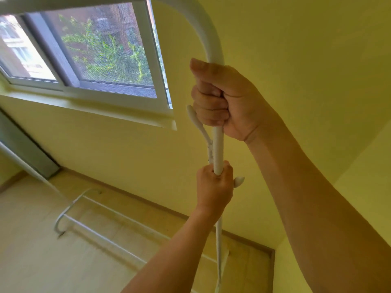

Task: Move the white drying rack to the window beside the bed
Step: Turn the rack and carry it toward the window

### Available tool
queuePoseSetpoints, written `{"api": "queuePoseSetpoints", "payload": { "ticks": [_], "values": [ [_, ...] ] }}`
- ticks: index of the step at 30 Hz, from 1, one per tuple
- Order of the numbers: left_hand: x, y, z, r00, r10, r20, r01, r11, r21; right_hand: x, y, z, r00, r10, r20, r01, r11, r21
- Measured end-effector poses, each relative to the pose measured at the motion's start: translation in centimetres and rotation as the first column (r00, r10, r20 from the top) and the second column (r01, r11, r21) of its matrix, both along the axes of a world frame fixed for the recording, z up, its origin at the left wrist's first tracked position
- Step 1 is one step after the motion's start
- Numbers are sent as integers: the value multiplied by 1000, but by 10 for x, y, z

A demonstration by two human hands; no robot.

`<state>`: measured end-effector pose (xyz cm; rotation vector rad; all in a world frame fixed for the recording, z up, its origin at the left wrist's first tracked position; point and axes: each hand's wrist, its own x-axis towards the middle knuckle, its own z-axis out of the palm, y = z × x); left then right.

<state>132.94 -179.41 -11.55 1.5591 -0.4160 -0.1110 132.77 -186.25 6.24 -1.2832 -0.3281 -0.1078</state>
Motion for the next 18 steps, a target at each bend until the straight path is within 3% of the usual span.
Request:
{"api": "queuePoseSetpoints", "payload": {
  "ticks": [18],
  "values": [
    [28,44,3,999,36,1,-36,991,126,21,52,-2,997,-64,46,64,998,5]
  ]
}}
